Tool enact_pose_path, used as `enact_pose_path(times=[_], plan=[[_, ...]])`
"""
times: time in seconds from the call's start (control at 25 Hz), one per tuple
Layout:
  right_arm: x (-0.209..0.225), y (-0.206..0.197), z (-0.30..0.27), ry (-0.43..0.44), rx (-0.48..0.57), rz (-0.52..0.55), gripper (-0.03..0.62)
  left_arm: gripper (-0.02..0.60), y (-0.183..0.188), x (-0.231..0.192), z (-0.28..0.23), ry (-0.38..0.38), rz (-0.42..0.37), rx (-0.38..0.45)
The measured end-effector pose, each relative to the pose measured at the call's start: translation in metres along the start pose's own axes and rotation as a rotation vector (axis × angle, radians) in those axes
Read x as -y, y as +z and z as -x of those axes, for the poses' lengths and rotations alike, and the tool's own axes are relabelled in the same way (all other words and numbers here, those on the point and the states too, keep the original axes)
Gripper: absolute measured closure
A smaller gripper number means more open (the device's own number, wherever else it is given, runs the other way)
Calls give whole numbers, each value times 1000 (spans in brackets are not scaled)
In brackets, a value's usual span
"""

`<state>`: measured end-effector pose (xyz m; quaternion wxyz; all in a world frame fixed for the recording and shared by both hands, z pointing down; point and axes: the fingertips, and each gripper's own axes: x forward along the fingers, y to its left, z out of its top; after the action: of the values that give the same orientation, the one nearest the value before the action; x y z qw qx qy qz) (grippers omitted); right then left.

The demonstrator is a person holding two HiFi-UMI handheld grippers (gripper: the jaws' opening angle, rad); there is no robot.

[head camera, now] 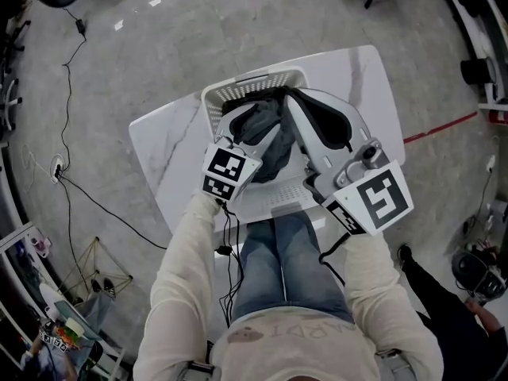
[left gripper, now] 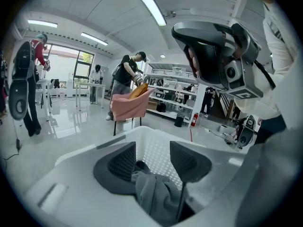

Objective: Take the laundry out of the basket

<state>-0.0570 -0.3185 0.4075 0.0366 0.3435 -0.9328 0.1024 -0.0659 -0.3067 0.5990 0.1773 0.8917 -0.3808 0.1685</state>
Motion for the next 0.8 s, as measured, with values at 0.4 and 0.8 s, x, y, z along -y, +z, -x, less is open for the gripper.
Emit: enact_pose_path(times=[0.4,0.8], plan=[[17,-18,7,-13,-9,-15,566,340,-41,2,-30,119,102,-80],[25,-21,14,-6,-6,-20,566,302,-90,-8,-30,327,171,-144]])
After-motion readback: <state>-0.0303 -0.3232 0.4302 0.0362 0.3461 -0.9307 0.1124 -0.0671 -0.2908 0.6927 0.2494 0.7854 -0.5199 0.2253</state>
